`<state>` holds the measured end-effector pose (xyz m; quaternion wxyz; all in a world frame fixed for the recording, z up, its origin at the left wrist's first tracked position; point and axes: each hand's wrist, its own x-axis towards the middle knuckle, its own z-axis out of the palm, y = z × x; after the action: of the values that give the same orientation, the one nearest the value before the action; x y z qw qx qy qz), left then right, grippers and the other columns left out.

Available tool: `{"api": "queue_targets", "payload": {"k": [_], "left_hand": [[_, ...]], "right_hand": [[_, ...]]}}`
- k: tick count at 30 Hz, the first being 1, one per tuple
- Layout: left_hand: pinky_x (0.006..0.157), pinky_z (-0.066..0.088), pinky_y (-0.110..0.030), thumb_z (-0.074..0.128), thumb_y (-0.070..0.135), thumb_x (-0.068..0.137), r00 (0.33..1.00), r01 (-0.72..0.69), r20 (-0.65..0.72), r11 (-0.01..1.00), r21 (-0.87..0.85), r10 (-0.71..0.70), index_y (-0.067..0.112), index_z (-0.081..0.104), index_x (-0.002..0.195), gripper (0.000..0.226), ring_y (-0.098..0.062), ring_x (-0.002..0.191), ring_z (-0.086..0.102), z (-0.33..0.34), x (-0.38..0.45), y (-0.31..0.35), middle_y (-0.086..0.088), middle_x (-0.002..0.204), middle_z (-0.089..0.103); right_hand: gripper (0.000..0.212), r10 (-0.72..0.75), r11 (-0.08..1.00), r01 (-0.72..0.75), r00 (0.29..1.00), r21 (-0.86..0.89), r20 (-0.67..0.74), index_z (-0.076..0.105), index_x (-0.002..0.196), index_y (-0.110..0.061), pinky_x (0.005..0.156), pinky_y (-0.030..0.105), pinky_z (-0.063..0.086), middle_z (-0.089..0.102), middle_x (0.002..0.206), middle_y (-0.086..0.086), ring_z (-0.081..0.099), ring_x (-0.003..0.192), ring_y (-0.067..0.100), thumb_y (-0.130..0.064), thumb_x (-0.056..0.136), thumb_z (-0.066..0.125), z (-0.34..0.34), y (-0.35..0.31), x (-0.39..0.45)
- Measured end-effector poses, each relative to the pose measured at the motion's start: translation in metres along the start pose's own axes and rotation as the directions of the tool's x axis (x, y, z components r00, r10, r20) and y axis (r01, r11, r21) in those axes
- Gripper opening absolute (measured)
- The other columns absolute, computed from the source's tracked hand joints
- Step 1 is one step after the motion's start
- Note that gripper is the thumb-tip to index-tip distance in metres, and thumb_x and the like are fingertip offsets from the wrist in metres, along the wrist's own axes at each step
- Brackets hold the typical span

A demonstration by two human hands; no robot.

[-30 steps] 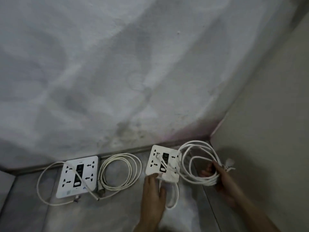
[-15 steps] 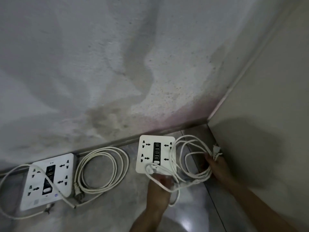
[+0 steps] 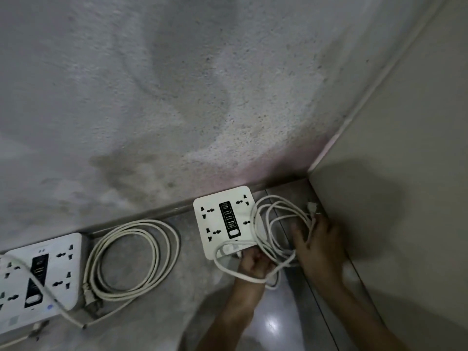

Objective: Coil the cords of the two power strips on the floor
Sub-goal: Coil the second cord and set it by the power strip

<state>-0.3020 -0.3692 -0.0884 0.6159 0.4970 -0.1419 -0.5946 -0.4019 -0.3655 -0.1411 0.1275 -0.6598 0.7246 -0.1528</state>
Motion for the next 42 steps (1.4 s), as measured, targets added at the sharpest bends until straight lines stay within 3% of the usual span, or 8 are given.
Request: {"api": "queue_targets", "payload": {"k": [2,5,10,13,16,25,30,42], "left_hand": [[0.068,0.055,-0.014,0.055,-0.003,0.089,0.970,0.242,0.008,0.970,0.017,-0.242,-0.002,0.061,0.108,0.020,-0.003,0.079,0.073,-0.068,-0.050,-0.022,0.006,0.084,0.077],[0.057,0.057,-0.021,0.059,-0.007,0.075,0.970,0.241,-0.017,0.964,-0.115,-0.244,-0.008,0.056,0.093,0.018,-0.016,0.062,0.073,-0.101,-0.054,-0.040,-0.007,0.066,0.075],[0.050,0.056,-0.024,0.056,-0.015,0.081,0.946,0.276,-0.174,0.961,-0.011,-0.274,-0.011,0.059,0.088,0.008,-0.018,0.056,0.071,-0.125,-0.074,-0.040,-0.012,0.061,0.072],[0.047,0.057,-0.030,0.055,-0.012,0.087,0.910,0.246,-0.380,0.953,0.177,-0.164,-0.004,0.060,0.082,0.011,-0.027,0.052,0.067,-0.143,-0.088,-0.033,-0.010,0.054,0.068],[0.072,0.056,-0.045,0.060,0.003,0.088,0.805,0.177,-0.550,0.796,0.579,0.221,0.006,0.060,0.082,0.007,-0.035,0.077,0.067,-0.159,-0.083,-0.033,-0.014,0.073,0.070],[0.119,0.014,-0.027,0.046,0.029,0.097,0.943,0.034,-0.248,0.678,0.734,0.221,0.010,0.012,0.152,0.068,-0.017,0.147,0.017,-0.124,-0.059,-0.002,-0.003,0.159,0.015],[0.111,0.001,-0.015,0.038,0.037,0.097,0.957,0.048,-0.216,0.630,0.775,0.193,0.011,0.000,0.153,0.072,-0.011,0.149,-0.001,-0.126,-0.057,-0.002,0.001,0.162,-0.003],[0.112,0.001,-0.016,0.036,0.036,0.099,0.963,-0.019,-0.131,0.546,0.838,0.234,0.013,-0.011,0.151,0.074,-0.009,0.148,-0.008,-0.131,-0.055,-0.009,0.002,0.161,-0.017]], "right_hand": [[0.072,-0.219,0.967,0.203,0.971,0.156,0.094,0.035,0.141,-0.013,0.110,0.044,0.034,0.034,0.148,0.019,0.033,0.136,0.031,-0.060,0.087,0.041,0.003,-0.001,-0.026],[0.075,-0.426,0.904,0.405,0.884,0.135,0.195,0.030,0.145,-0.017,0.116,0.042,0.015,0.030,0.152,0.016,0.022,0.143,0.028,-0.067,0.089,0.025,0.012,0.007,-0.041],[0.073,-0.446,0.881,0.471,0.859,-0.045,0.253,0.032,0.145,-0.012,0.115,0.048,0.009,0.036,0.151,0.016,0.020,0.142,0.026,-0.060,0.093,0.013,0.025,0.016,-0.024],[0.074,-0.381,0.905,0.417,0.882,-0.081,0.279,0.032,0.144,-0.013,0.114,0.054,0.015,0.037,0.150,0.018,0.023,0.141,0.028,-0.060,0.093,0.008,0.028,0.012,-0.013],[0.066,-0.356,0.913,0.392,0.901,-0.113,0.247,0.034,0.143,-0.014,0.108,0.060,0.025,0.041,0.147,0.019,0.029,0.140,0.033,-0.054,0.095,0.014,0.025,0.001,-0.009],[0.066,-0.566,0.786,0.617,0.736,-0.025,0.372,0.004,0.151,-0.011,0.114,0.050,0.027,0.009,0.161,0.008,0.013,0.147,0.022,-0.022,0.089,0.024,0.029,-0.023,0.001],[0.063,-0.572,0.759,0.642,0.737,-0.107,0.361,0.038,0.143,-0.005,0.103,0.050,0.043,0.037,0.151,0.010,0.037,0.138,0.025,-0.021,0.083,0.029,0.032,-0.016,0.011],[0.066,-0.593,0.670,0.696,0.712,-0.260,0.376,0.049,0.136,-0.004,0.094,0.049,0.049,0.050,0.143,0.011,0.050,0.129,0.029,-0.014,0.072,0.034,0.036,-0.018,0.008]]}}
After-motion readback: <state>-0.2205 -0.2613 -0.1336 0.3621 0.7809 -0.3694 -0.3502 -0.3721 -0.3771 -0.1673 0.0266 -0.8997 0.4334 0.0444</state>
